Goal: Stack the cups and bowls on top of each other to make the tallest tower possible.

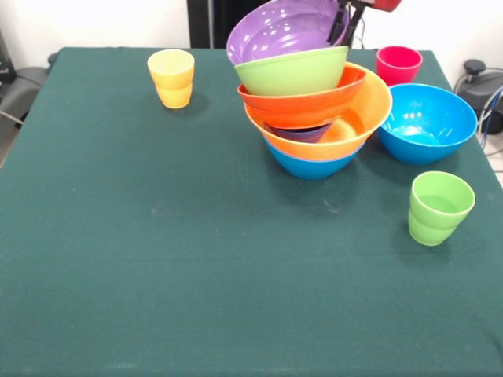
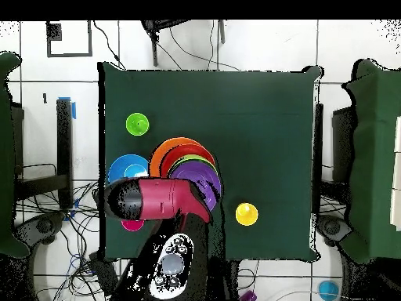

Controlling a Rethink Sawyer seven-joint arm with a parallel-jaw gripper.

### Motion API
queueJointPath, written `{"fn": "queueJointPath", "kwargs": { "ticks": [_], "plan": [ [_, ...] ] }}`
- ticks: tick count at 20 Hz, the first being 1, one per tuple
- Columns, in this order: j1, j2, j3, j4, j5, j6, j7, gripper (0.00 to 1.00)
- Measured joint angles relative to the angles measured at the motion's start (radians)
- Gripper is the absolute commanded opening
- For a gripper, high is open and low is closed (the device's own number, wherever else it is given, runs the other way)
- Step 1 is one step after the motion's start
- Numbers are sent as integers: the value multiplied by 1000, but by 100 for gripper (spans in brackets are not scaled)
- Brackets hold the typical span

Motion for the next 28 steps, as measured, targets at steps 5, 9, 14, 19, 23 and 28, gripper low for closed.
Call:
{"fn": "queueJointPath", "kwargs": {
  "ticks": [5, 9, 14, 19, 23, 28],
  "plan": [
    [35, -2, -19, 0, 11, 0, 12, 0],
    [55, -7, -27, 1, 22, 1, 22, 0],
    [87, -42, -38, -1, 50, 41, 50, 0],
    [111, -83, -49, -6, 69, 117, 73, 0],
    [117, -106, -57, -14, 79, 158, 85, 0],
    [116, -123, -65, -20, 81, 166, 86, 0]
  ]
}}
